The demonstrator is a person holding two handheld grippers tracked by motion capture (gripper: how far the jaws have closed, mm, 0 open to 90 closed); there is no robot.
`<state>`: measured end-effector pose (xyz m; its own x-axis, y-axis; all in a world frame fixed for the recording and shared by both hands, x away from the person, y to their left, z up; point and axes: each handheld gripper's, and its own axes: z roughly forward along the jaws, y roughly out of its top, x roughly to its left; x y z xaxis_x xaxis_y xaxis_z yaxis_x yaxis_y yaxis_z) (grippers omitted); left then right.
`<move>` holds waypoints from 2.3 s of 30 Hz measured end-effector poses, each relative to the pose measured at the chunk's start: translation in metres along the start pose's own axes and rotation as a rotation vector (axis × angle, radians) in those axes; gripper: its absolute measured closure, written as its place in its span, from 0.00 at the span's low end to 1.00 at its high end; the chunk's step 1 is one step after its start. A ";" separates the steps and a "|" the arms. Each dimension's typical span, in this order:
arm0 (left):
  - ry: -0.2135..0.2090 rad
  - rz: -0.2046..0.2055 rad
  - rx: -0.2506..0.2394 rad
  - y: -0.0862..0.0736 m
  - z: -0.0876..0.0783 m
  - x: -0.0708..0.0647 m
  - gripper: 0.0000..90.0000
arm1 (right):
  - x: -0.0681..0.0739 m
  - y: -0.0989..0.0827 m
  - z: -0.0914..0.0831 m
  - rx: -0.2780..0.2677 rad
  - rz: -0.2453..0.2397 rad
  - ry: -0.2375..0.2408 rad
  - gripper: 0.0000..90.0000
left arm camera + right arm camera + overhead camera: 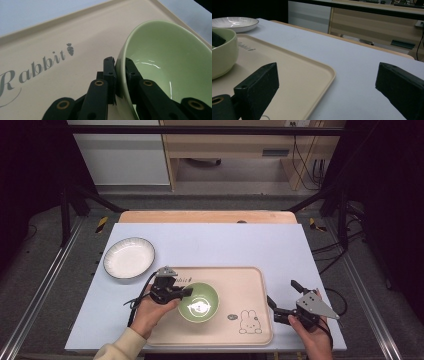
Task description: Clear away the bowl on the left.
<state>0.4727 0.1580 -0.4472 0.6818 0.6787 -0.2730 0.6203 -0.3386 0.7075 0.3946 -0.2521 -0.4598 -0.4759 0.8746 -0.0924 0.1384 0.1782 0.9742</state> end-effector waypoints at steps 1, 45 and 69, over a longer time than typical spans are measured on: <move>0.000 -0.002 0.002 0.000 0.000 0.000 0.92 | 0.000 0.000 0.000 0.001 0.001 0.000 0.05; -0.008 -0.025 0.017 -0.002 0.006 0.005 0.92 | 0.002 -0.001 0.002 0.011 -0.008 0.020 0.05; 0.022 0.038 -0.005 -0.006 0.007 0.001 0.89 | 0.003 -0.001 0.003 0.020 -0.007 0.026 0.05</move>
<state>0.4728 0.1562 -0.4563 0.6958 0.6799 -0.2316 0.5922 -0.3607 0.7205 0.3959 -0.2477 -0.4617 -0.4993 0.8613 -0.0936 0.1525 0.1937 0.9691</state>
